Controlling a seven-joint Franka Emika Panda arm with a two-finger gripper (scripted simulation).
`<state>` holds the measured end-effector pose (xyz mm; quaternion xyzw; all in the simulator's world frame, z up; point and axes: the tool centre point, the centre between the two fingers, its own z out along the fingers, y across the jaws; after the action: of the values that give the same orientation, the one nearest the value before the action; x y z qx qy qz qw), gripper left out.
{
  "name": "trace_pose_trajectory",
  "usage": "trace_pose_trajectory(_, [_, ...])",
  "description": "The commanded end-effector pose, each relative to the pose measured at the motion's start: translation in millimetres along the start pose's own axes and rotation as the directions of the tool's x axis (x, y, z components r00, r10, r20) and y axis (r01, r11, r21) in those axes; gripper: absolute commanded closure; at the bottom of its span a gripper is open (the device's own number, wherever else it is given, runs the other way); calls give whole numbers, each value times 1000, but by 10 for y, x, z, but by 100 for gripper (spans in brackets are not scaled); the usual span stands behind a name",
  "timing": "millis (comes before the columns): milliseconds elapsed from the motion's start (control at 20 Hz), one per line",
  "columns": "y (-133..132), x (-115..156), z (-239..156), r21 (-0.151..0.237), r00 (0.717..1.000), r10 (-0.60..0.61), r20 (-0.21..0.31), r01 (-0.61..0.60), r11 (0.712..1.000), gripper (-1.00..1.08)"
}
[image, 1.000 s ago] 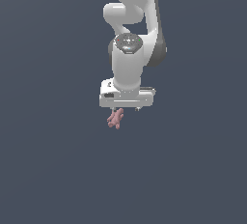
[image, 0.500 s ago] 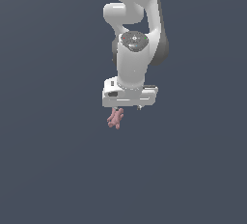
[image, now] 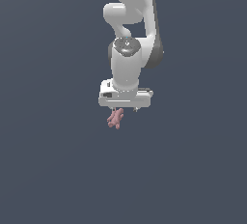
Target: Pick up the object and move it to a goal position.
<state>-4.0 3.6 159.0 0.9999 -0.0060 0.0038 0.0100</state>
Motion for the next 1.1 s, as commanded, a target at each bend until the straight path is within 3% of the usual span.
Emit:
trace_pose_trajectory(0, [91, -49, 104, 5, 998, 57, 3, -57, 998, -92])
trace_pose_trajectory(450, [394, -234, 430, 17, 968, 249, 12, -249, 968, -92])
trace_pose_trajectory(1050, [421, -259, 622, 17, 964, 265, 13, -265, 964, -92])
